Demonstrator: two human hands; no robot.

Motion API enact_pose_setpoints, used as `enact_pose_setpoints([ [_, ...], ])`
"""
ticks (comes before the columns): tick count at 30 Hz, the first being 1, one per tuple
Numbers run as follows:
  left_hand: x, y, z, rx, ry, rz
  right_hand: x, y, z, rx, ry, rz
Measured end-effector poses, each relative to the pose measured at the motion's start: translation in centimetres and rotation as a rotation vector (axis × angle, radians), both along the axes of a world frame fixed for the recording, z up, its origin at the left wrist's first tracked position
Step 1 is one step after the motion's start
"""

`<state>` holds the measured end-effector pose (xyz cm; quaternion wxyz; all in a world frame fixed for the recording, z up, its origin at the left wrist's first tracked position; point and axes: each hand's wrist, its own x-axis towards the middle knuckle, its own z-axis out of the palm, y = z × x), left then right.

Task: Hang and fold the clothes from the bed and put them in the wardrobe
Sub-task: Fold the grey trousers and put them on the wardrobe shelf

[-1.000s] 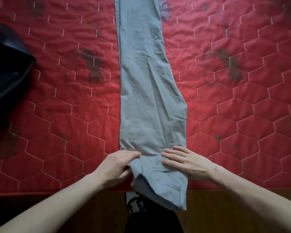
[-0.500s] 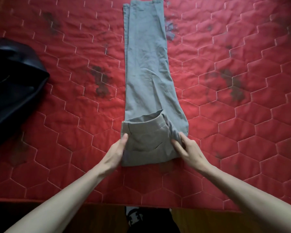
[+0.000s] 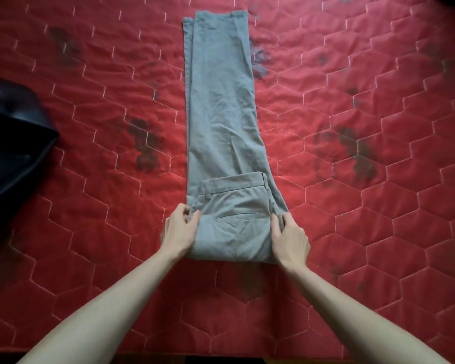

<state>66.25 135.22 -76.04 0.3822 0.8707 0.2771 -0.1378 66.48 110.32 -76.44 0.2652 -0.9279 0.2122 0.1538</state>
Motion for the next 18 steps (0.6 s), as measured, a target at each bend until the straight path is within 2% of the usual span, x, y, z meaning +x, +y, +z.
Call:
enact_pose_setpoints([
  [1, 0.0, -0.3, 0.3, 0.157, -0.018, -0.015, 0.0, 0.4, 0.0, -0.020, -0.081, -0.017],
  [3, 0.0, -0.6, 1.0, 0.421, -0.231, -0.182, 0.2, 0.9, 0.0, -0.107, -0.307, 0.099],
  [5, 0.3, -0.9, 1.3, 0.484, -0.460, -0.527, 1.2, 1.2, 0.0, -0.139, -0.473, 0.404],
  [6, 0.5, -1.0, 1.1, 0.478, -0.515, -0.712, 2.0, 1.5, 0.0, -0.129, -0.514, 0.581],
  [8, 0.9, -1.3, 0.3, 0.465, -0.483, -0.970, 3.5, 2.0, -0.1, -0.133, -0.512, 0.852],
  [10, 1.4, -1.0, -0.8, 0.459, -0.398, -1.082, 4.8, 1.9, -0.9, -0.170, -0.436, 0.997],
  [14, 2.1, 0.8, -2.9, 0.451, -0.264, -1.170, 6.1, 0.6, -3.1, -0.233, -0.274, 1.029],
  [18, 2.5, 1.2, -4.6, 0.435, -0.299, -1.151, 6.0, 0.6, -4.5, -0.227, -0.282, 0.989],
])
